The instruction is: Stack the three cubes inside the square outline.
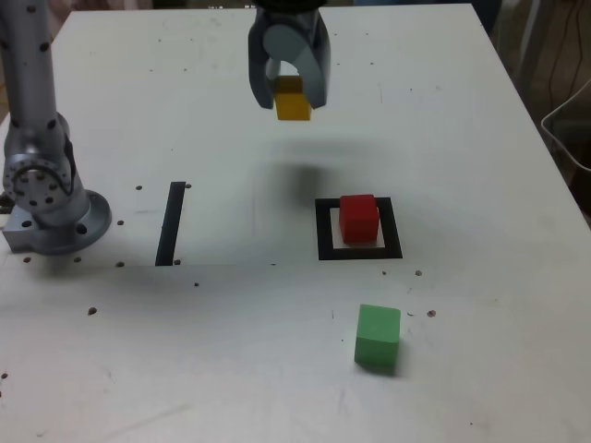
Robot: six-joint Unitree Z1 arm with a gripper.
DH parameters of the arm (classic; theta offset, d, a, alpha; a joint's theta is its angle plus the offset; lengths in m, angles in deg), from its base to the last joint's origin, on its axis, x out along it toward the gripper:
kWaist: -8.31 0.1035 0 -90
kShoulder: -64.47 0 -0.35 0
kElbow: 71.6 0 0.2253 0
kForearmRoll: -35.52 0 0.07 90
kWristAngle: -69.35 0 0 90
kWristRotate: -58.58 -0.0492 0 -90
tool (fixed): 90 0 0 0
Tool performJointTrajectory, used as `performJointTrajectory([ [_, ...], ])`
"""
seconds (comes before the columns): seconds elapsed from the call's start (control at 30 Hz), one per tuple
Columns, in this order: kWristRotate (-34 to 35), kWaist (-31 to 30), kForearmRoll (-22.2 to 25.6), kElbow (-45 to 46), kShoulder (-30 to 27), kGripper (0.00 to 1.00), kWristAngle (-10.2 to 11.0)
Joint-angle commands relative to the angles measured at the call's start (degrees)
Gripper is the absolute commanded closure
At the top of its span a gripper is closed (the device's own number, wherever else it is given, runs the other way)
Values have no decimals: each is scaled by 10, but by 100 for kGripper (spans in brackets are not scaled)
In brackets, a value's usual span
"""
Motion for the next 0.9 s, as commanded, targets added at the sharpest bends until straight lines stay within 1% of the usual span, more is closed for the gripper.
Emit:
performJointTrajectory([
  [0.0,25,-20,8,-4,6,81,-9],
  [0.1,65,-53,18,-12,14,81,-16],
  [0.3,141,-115,43,-45,35,81,-13],
  [0.37,161,-130,47,-55,43,81,-15],
  [0.57,188,-154,48,-81,71,81,-31],
  [0.87,221,-174,50,-114,102,81,-33],
])
